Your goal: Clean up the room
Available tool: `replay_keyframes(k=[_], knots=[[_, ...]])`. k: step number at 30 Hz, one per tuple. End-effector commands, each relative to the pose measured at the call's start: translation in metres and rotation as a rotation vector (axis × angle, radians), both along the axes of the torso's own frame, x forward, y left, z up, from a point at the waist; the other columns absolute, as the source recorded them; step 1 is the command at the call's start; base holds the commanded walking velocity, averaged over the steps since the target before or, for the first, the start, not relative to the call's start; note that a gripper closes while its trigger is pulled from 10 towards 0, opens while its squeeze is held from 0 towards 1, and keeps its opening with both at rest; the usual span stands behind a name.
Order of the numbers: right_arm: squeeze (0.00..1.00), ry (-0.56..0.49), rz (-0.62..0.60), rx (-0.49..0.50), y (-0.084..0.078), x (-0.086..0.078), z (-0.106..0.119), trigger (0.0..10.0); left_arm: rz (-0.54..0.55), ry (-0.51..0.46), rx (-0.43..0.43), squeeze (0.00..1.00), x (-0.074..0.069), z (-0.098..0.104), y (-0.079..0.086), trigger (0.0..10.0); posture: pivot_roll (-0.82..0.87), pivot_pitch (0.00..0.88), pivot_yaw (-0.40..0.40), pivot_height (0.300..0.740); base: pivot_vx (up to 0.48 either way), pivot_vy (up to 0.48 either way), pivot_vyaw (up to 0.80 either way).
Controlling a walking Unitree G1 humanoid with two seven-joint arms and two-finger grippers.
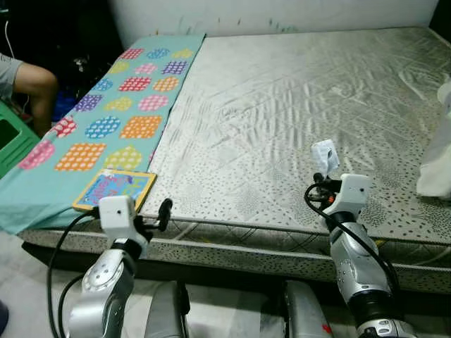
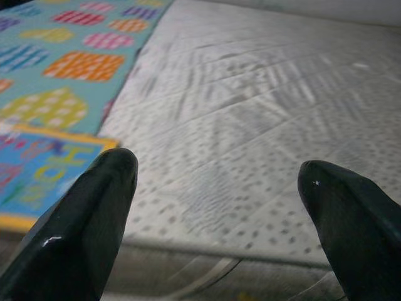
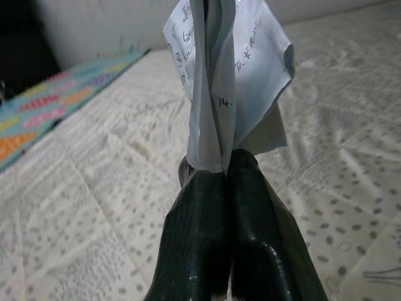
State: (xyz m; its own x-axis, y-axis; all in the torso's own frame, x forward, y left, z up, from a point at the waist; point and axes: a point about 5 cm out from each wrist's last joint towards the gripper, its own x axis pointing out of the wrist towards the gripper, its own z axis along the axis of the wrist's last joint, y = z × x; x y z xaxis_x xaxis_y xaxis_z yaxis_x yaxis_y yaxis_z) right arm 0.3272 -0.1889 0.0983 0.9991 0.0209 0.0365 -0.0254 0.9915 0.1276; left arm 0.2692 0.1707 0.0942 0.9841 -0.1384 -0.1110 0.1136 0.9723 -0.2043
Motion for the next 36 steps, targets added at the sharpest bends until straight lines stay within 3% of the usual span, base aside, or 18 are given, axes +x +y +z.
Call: replay_keyframes(k=[1,4,12,24,36], knots=[[0.0,-0.021,0.008,0.005,0.003,0.004,0.009,10.0,-0.011,-0.002,0.009,0.0,0.004,-0.001,-0.001,10.0,-0.08,0.0,0.124,0.551,0.0,0.0,-0.53],[0.0,-0.023,0.004,0.006,0.003,0.006,0.012,10.0,-0.011,-0.005,0.01,0.0,0.006,-0.001,0.0,10.0,-0.08,0.0,0.12,0.551,0.0,0.0,-0.52],[0.0,-0.001,0.011,-0.031,0.0,0.011,0.015,10.0,-0.001,-0.02,0.019,0.0,0.01,-0.003,0.003,10.0,-0.07,0.0,0.094,0.6,0.0,0.0,-0.05],[0.0,-0.022,0.013,-0.039,0.0,0.012,0.021,10.0,-0.006,-0.02,0.015,0.0,0.008,-0.008,0.0,10.0,-0.07,0.0,0.094,0.6,0.0,0.0,0.0],[0.0,-0.024,0.017,-0.055,-0.003,0.014,0.023,10.0,-0.01,-0.019,0.017,0.0,0.008,-0.011,-0.001,10.0,-0.07,0.0,0.088,0.668,0.0,0.0,0.0]])
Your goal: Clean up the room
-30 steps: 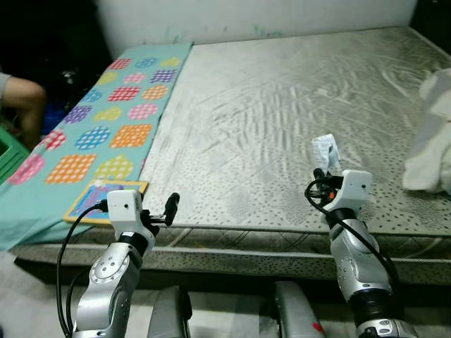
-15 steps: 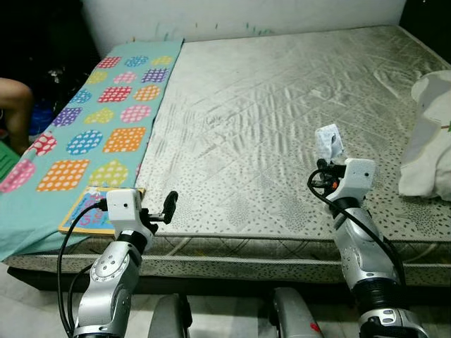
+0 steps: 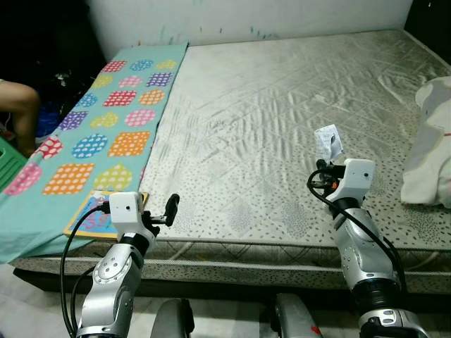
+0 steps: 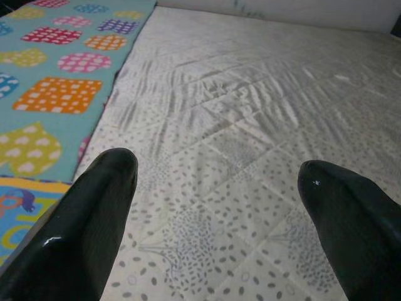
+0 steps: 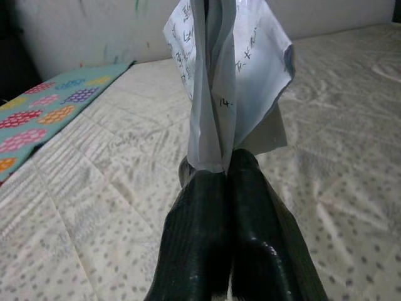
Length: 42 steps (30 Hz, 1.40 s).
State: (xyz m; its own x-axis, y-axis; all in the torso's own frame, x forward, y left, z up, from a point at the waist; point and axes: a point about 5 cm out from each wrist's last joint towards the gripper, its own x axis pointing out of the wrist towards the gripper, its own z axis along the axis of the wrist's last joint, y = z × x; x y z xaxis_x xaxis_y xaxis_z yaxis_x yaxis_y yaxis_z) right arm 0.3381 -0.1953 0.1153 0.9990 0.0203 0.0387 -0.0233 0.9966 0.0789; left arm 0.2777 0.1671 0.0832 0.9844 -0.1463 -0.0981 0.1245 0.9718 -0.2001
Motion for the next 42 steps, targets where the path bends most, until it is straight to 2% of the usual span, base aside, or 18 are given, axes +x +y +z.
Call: replay_keyframes(k=[1,11,26,28,31,35,38,42], knots=[[0.0,-0.02,0.019,-0.006,0.003,0.003,0.006,10.0,-0.002,-0.005,0.014,0.0,-0.001,0.0,0.003,10.0,-0.07,0.0,0.088,0.673,0.0,0.0,0.0],[0.0,-0.014,0.019,-0.009,0.004,0.005,0.006,10.0,-0.005,-0.007,0.016,0.0,0.0,0.0,0.003,10.0,-0.07,0.0,0.086,0.74,0.0,0.0,0.0],[0.0,-0.002,0.01,-0.016,0.001,0.002,0.002,10.0,-0.01,-0.007,0.019,0.0,-0.002,-0.001,0.001,10.0,-0.07,0.0,0.088,0.74,0.0,0.0,0.0],[0.0,0.0,0.013,-0.02,0.0,0.002,0.002,10.0,-0.009,-0.012,0.061,0.0,0.0,-0.001,0.0,10.0,-0.07,0.0,0.093,0.74,0.0,0.0,0.0],[0.0,0.019,0.014,-0.033,0.001,0.002,0.0,10.0,0.003,-0.005,0.08,0.0,0.002,-0.002,0.002,10.0,-0.08,0.0,0.1,0.74,0.0,0.0,0.0],[0.0,0.029,0.047,-0.093,0.005,0.002,0.0,10.0,0.003,-0.005,0.082,0.0,0.006,-0.001,0.003,10.0,-0.08,0.0,0.111,0.74,0.0,0.0,0.0],[0.0,0.054,0.111,-0.118,0.01,0.0,0.001,10.0,0.008,-0.01,0.091,0.0,0.011,0.002,0.004,10.0,-0.09,0.0,0.122,0.74,0.0,0.0,0.0],[0.0,0.056,0.19,-0.129,0.016,-0.002,0.005,10.0,0.03,0.001,0.076,0.0,0.011,0.001,0.005,10.0,-0.09,0.0,0.117,0.74,0.0,0.0,0.0]])
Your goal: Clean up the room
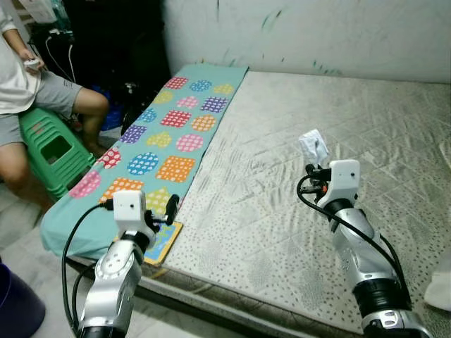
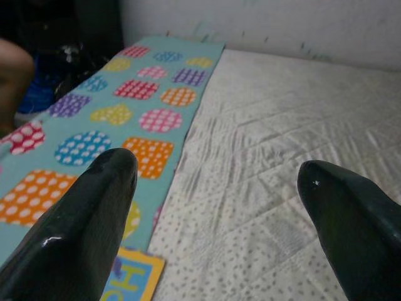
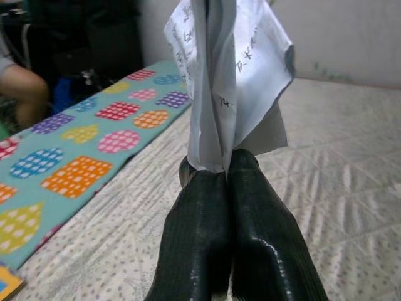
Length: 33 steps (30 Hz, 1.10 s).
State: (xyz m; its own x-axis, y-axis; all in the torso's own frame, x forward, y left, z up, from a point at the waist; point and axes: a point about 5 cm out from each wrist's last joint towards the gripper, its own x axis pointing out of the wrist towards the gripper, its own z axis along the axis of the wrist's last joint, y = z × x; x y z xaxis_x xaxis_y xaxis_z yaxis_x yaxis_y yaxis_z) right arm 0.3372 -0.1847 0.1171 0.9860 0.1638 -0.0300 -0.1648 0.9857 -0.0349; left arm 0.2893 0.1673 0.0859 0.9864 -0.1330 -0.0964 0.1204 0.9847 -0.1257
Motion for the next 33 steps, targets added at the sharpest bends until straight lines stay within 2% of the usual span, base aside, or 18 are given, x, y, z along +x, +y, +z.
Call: replay_keyframes(k=[1,6,9,11,16,23,26,33], knots=[[0.0,-0.016,0.074,-0.019,0.008,0.0,0.01,10.0,0.034,0.021,-0.015,0.0,-0.001,-0.002,0.006,10.0,-0.1,0.0,0.118,0.74,0.0,0.0,0.0],[0.0,-0.059,0.103,-0.053,0.013,-0.002,0.019,10.0,0.024,0.026,-0.009,0.0,-0.008,-0.006,0.004,10.0,-0.09,0.0,0.111,0.74,0.0,0.0,0.48],[0.0,-0.039,0.066,0.008,0.015,-0.008,0.012,10.0,0.008,0.023,-0.018,0.0,-0.011,-0.007,-0.004,10.0,-0.08,0.0,0.088,0.74,0.0,0.0,0.8],[0.0,-0.039,0.044,0.005,0.019,-0.012,0.007,10.0,0.048,-0.002,-0.003,0.0,-0.01,-0.005,-0.002,10.0,-0.08,0.0,0.075,0.74,0.0,0.0,0.8],[0.0,-0.038,-0.015,0.024,0.025,-0.017,0.003,10.0,0.11,0.011,-0.033,0.0,-0.011,-0.01,0.004,10.0,-0.1,0.0,0.06,0.74,0.0,0.0,0.8],[0.0,-0.052,-0.005,0.003,0.021,-0.017,0.009,10.0,0.091,0.017,-0.042,0.0,-0.016,-0.012,-0.005,10.0,-0.11,0.0,0.06,0.74,0.0,0.0,0.8],[0.0,-0.063,-0.003,-0.024,0.015,-0.016,0.013,10.0,0.121,0.017,-0.028,0.0,-0.013,-0.013,-0.002,10.0,-0.12,0.0,0.054,0.74,0.0,0.0,0.8],[0.0,-0.055,0.007,-0.033,0.015,-0.016,0.013,10.0,0.164,0.006,-0.021,0.0,-0.011,-0.012,0.006,10.0,-0.11,0.0,0.043,0.74,0.0,0.0,0.8]])
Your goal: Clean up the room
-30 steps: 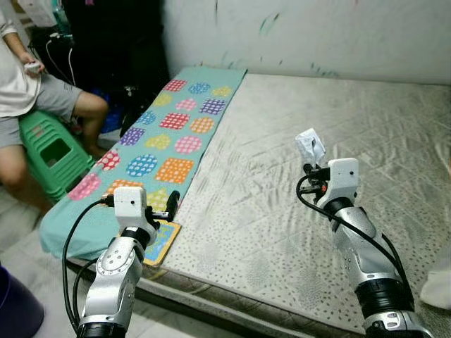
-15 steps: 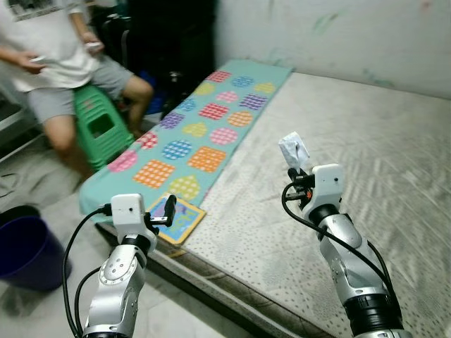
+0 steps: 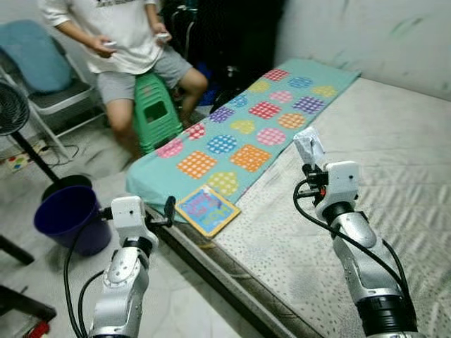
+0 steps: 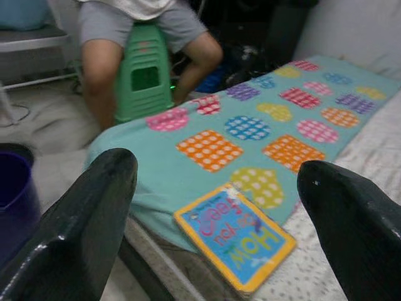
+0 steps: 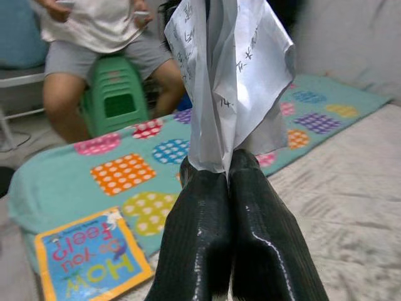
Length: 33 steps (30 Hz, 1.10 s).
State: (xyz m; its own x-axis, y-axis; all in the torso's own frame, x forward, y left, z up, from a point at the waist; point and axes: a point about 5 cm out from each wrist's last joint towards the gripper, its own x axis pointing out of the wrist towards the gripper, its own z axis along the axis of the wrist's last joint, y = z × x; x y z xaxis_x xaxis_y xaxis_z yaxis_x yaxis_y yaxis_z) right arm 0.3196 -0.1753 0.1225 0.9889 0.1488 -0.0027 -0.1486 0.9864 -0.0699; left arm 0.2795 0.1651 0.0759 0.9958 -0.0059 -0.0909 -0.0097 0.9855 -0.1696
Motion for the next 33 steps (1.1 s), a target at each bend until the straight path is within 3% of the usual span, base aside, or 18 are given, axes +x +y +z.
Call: replay_keyframes(k=[1,5,10,19,22,24,33], knots=[[0.0,-0.023,0.022,-0.003,0.006,0.001,0.007,10.0,0.032,0.011,0.023,0.0,-0.001,-0.002,0.008,10.0,-0.11,0.0,0.043,0.74,0.0,0.0,0.8],[0.0,-0.023,0.034,0.003,0.011,0.003,0.007,10.0,0.03,0.017,0.019,0.0,-0.004,-0.004,0.007,10.0,-0.1,0.0,0.044,0.74,0.0,0.0,0.75],[0.0,-0.027,0.031,0.026,0.013,0.004,0.007,10.0,0.025,0.018,0.017,0.0,-0.004,-0.004,0.008,10.0,-0.1,0.0,0.049,0.74,0.0,0.0,0.0],[0.0,-0.032,0.009,0.041,0.011,0.003,0.007,10.0,0.008,0.019,0.017,0.0,-0.002,-0.005,0.006,10.0,-0.1,0.0,0.058,0.74,0.0,0.0,0.0],[0.0,-0.022,-0.049,0.023,0.005,0.005,0.006,10.0,0.005,0.021,0.019,0.0,-0.001,-0.004,0.006,10.0,-0.1,0.0,0.058,0.74,0.0,0.0,0.0],[0.0,0.0,-0.075,0.081,0.001,0.006,0.004,10.0,0.006,0.021,0.021,0.0,-0.001,-0.004,0.006,10.0,-0.1,0.0,0.058,0.74,0.0,0.0,-0.8],[0.0,0.005,-0.115,0.068,-0.008,0.008,0.004,10.0,0.009,0.027,0.008,0.0,-0.002,-0.005,0.006,10.0,-0.1,0.0,0.055,0.74,0.0,0.0,-0.78]])
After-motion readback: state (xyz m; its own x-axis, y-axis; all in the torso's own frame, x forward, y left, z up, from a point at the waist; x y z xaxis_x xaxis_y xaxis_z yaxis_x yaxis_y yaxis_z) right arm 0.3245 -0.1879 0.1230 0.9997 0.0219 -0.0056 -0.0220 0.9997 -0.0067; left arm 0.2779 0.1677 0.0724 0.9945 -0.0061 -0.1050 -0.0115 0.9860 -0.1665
